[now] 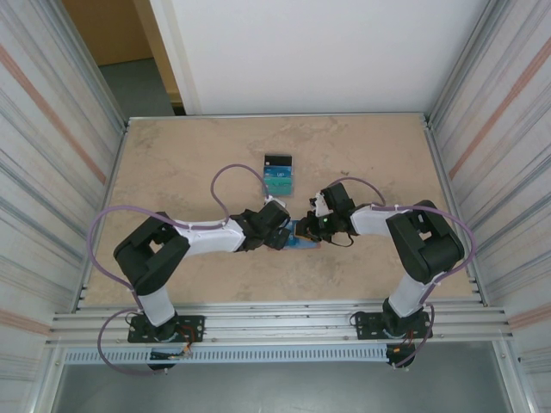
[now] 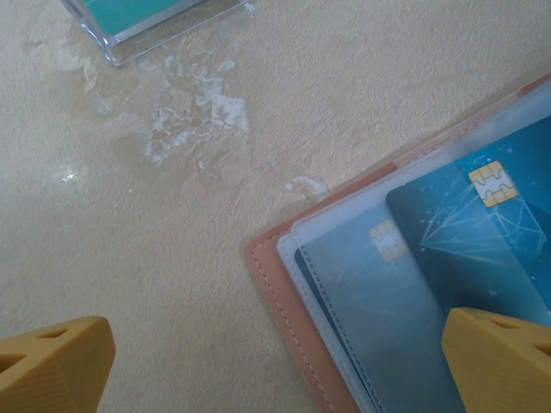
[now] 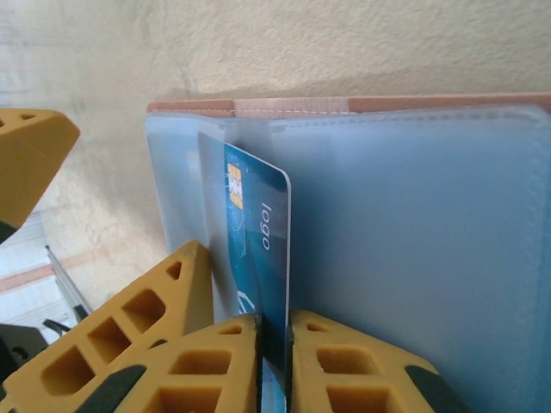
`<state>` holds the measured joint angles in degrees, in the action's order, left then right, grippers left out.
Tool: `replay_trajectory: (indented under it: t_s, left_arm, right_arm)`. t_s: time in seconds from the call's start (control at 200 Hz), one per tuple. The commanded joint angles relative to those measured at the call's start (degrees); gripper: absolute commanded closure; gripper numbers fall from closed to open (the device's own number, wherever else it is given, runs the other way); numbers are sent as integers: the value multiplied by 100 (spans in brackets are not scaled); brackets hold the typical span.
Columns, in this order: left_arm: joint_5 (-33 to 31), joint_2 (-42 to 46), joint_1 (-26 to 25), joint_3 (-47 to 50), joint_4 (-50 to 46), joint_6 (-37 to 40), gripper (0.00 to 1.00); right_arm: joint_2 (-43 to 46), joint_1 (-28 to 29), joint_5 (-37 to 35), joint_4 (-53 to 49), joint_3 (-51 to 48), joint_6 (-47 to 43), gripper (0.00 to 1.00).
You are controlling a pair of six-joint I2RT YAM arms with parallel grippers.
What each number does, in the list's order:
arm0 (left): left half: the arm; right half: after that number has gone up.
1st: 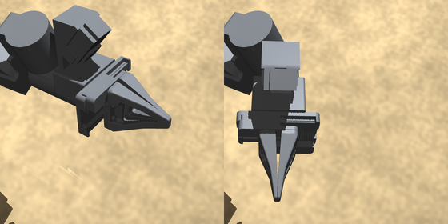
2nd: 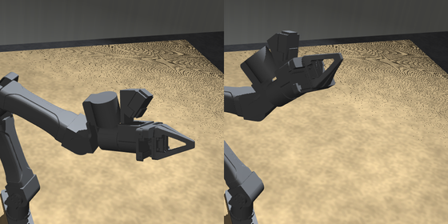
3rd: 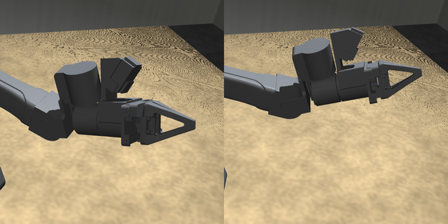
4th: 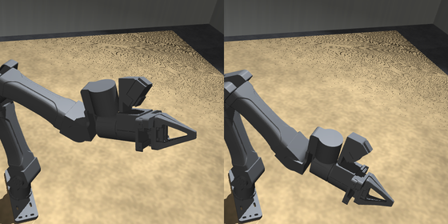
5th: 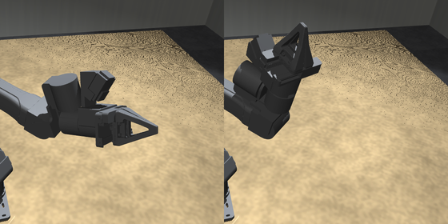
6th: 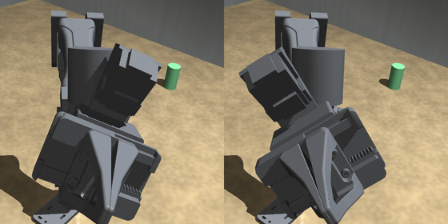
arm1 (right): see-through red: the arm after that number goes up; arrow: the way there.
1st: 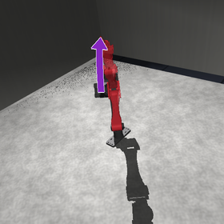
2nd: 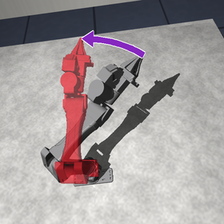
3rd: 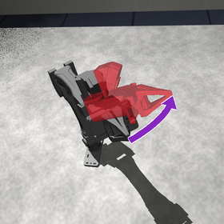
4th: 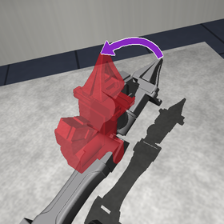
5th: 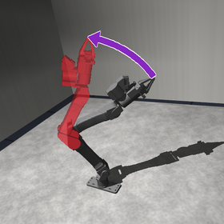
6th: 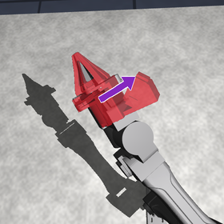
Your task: Take the credit cards out of the card holder
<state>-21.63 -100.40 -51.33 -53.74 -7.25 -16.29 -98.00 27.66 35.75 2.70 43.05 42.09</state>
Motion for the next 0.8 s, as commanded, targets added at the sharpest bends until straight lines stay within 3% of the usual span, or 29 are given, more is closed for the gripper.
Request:
replay_trajectory:
  t_s: [0.0, 0.125, 0.386, 0.606, 0.797]
  left_arm:
    - [39, -91, 18, 83, -369, -56, 1]
    - [69, -68, 17, 98, -352, -61, 1]
    - [114, -109, 10, 74, -328, -82, 1]
    - [119, -16, 18, 91, -348, -109, 1]
    - [40, 180, 19, 109, -422, -50, 1]
  right_arm:
    - [4, 2, 248, 288, -49, 142, 88]
    - [39, 3, 290, 323, -49, 138, 88]
    - [-127, 55, 376, 544, -60, 184, 80]
    - [-65, 51, 179, 337, -36, 63, 97]
    - [301, -1, -540, -732, 170, -526, 100]
